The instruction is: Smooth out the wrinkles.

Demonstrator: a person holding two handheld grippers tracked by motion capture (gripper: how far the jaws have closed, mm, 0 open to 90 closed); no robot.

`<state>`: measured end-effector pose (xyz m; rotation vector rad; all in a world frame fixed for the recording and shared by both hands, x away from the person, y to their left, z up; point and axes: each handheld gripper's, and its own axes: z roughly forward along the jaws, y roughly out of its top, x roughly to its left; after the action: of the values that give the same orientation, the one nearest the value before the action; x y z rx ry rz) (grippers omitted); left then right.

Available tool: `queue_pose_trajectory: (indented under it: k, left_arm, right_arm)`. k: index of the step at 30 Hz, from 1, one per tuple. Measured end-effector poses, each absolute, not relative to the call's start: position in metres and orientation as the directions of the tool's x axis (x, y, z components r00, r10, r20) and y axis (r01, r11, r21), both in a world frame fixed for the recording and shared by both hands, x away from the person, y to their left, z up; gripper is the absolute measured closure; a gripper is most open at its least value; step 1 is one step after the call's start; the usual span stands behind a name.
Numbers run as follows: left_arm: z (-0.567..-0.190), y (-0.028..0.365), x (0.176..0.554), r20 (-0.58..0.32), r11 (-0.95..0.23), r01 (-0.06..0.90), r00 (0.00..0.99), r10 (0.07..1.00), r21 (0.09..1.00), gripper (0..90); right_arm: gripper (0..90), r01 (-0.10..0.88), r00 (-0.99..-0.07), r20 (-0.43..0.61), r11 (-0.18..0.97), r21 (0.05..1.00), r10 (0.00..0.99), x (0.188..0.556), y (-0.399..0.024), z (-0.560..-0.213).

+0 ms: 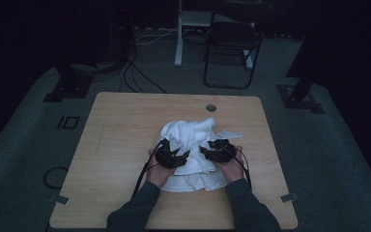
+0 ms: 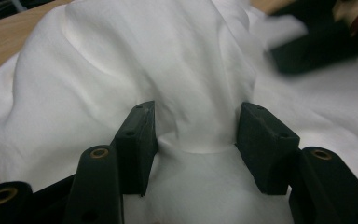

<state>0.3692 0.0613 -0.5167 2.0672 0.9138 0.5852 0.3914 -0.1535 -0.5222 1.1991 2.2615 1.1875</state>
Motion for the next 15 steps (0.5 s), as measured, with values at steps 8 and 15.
queue_pose_trajectory:
  k: [8,15]
  left_arm:
    - [-0.520,0.065,0.409,0.080,-0.393,0.423,0.591,0.803,0.816,48.0]
    - [-0.496,0.081,0.399,0.062,-0.344,0.375,0.594,0.802,0.861,38.3]
  right_arm:
    - [54.2,0.563,-0.543,0.084,0.288,0.775,0.835,0.430,-0.136,-0.537]
    - [40.4,0.559,-0.535,0.161,0.205,0.803,0.830,0.439,-0.146,-0.528]
